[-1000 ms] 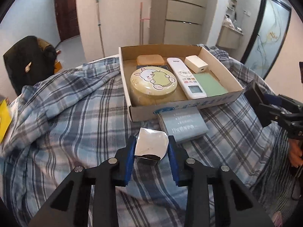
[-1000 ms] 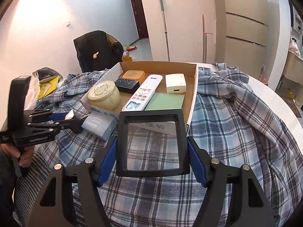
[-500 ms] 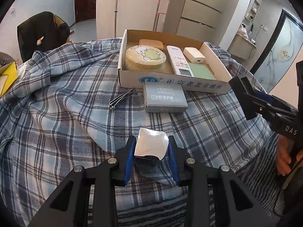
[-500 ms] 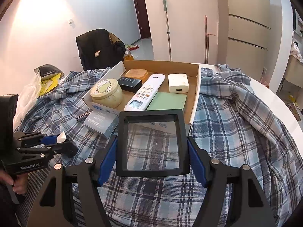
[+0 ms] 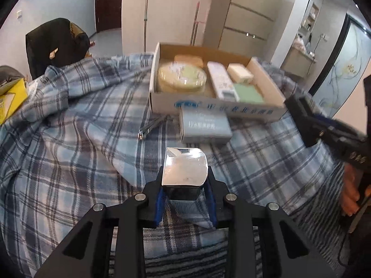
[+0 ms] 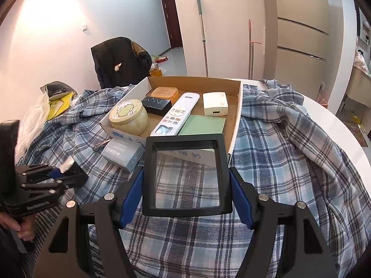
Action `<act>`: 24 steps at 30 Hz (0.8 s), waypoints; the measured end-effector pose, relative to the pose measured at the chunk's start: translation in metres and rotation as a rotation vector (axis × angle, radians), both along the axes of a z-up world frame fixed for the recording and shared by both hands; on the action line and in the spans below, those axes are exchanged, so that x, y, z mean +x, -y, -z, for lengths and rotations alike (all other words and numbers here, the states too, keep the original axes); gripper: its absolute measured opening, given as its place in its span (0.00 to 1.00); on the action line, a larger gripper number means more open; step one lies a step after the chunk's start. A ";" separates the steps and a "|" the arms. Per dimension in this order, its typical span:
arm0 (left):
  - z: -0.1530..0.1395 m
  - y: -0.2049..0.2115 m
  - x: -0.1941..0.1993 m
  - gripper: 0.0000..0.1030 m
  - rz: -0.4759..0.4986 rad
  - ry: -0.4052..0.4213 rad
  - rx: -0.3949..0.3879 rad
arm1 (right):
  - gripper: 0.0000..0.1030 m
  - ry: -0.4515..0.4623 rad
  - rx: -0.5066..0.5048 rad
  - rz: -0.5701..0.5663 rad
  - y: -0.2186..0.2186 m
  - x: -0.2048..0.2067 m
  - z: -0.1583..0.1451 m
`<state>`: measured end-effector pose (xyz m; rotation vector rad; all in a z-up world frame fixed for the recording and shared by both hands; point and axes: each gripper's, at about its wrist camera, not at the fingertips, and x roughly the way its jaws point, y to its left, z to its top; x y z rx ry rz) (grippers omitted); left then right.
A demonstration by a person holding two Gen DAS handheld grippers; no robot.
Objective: Organize rigid objects
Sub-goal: 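Carry the frame and the white item toward the cardboard box with both grippers, then lower the frame into the box with the right gripper while the left lowers the white item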
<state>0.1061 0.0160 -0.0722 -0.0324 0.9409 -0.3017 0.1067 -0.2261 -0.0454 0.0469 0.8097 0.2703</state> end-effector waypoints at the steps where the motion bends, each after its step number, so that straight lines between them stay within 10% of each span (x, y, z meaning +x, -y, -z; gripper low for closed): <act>1: -0.006 -0.001 0.000 0.31 -0.004 0.015 -0.005 | 0.67 0.001 -0.001 0.005 0.001 0.000 -0.001; 16: -0.055 0.048 0.067 0.31 0.131 0.168 -0.014 | 0.67 -0.027 0.026 0.070 0.030 0.039 -0.029; 24: -0.040 0.088 0.129 0.31 0.197 0.095 0.000 | 0.67 0.001 0.019 0.099 0.036 0.055 -0.036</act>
